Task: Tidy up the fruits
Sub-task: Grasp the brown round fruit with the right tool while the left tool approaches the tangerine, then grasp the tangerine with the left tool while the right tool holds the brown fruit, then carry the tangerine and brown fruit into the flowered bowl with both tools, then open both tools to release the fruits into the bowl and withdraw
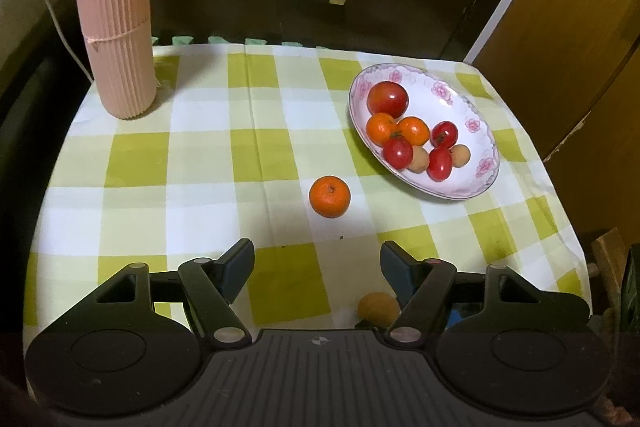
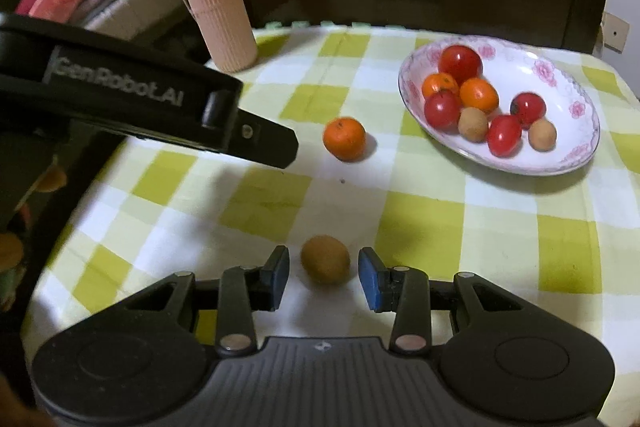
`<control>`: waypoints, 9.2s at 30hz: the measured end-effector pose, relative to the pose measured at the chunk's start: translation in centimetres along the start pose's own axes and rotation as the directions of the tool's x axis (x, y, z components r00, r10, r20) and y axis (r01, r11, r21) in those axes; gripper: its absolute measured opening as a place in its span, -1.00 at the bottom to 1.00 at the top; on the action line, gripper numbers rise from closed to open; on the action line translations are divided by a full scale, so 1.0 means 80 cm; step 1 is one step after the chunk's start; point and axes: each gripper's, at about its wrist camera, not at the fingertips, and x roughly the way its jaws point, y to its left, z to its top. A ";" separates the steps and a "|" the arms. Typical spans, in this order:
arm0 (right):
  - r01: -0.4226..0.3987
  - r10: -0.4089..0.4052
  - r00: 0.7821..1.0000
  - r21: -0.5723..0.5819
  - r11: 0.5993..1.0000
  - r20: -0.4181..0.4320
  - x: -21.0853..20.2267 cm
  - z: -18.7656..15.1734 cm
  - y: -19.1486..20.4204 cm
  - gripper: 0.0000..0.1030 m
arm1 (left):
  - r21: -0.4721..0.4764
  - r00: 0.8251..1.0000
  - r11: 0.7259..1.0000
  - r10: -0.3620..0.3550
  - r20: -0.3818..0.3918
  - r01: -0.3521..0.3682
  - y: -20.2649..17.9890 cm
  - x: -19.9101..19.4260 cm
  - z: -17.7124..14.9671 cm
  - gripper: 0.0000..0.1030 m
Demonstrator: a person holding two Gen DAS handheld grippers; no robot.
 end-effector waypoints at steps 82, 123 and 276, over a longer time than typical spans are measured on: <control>0.138 -0.136 0.990 0.095 0.986 -0.028 -0.036 -0.027 -0.061 -0.30 | 0.283 0.988 0.952 0.143 -0.061 -0.120 -0.065 0.045 -0.075 0.36; 0.098 -0.095 0.994 0.078 0.992 -0.048 -0.032 -0.019 -0.064 -0.29 | 0.276 0.989 0.958 0.111 -0.099 -0.080 -0.059 0.039 -0.071 0.19; 0.045 -0.106 0.981 0.337 0.941 0.165 -0.013 0.095 -0.195 -0.39 | 0.254 0.992 0.962 0.081 0.099 -0.104 -0.111 0.105 0.098 0.31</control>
